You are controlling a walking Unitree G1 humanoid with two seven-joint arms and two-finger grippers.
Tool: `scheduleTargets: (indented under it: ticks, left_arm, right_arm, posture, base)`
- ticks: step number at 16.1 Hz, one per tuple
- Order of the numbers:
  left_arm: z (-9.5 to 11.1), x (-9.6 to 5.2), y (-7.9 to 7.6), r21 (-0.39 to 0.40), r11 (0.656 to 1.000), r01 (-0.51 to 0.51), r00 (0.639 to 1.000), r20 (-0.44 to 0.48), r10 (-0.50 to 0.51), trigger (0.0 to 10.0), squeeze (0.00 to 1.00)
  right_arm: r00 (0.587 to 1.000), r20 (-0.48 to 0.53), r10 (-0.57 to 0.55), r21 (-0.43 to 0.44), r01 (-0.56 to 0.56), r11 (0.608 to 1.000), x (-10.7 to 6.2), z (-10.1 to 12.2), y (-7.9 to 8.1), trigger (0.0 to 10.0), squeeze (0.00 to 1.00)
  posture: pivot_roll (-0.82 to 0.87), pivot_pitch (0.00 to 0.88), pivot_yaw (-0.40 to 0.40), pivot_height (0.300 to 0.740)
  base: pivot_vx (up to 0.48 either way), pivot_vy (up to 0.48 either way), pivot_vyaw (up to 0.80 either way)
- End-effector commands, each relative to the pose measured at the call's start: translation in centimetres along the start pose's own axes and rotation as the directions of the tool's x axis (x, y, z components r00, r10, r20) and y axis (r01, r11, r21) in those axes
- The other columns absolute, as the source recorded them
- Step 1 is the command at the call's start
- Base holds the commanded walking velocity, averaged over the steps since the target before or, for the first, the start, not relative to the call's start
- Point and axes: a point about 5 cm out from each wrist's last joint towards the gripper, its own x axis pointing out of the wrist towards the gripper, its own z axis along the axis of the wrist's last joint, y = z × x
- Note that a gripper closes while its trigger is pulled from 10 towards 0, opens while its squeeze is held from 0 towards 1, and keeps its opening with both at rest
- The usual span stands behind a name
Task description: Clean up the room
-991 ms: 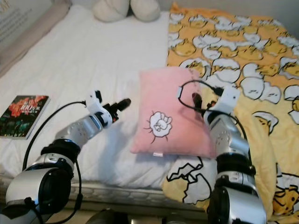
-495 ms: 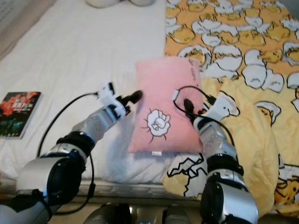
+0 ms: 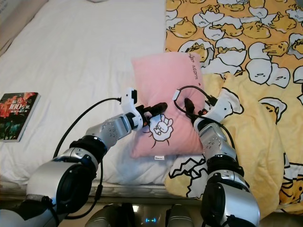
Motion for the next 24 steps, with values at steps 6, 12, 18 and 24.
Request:
scheduleTargets:
  ticks: [6,12,18,24]
  left_arm:
    - [-4.4,-0.3,0.7,-0.067,0.998,0.001,0.993,-0.116,-0.008,0.0,0.0]
    - [-5.0,-1.8,2.9,0.052,0.995,-0.09,0.995,-0.031,0.091,0.0,0.0]
    - [-2.7,-2.1,3.4,0.033,0.987,-0.156,0.986,0.069,0.154,0.0,0.0]
    - [-0.7,-1.9,2.8,0.109,0.985,-0.131,0.985,0.127,0.117,0.0,0.0]
  right_arm:
    - [0.996,-0.088,0.005,-0.014,-0.007,1.0,-0.4,-3.3,0.1,0.0,0.0]
    - [0.993,-0.108,0.041,-0.002,-0.042,0.999,-1.4,-4.6,0.0,0.0,0.0]
    - [0.996,-0.088,0.012,0.017,-0.011,1.0,-1.6,-4.6,-0.4,0.0,0.0]
    - [0.996,-0.086,-0.013,-0.028,0.011,1.0,-1.7,-5.0,-0.3,0.0,0.0]
  posture:
    - [-0.16,0.214,0.068,0.736]
    - [-0.16,0.175,0.059,0.736]
    - [-0.16,0.139,0.056,0.736]
    - [-0.17,0.1,0.062,0.736]
  base:
    - [0.0,0.0,0.0]
    - [0.0,0.0,0.0]
    - [0.0,0.0,0.0]
    - [0.0,0.0,0.0]
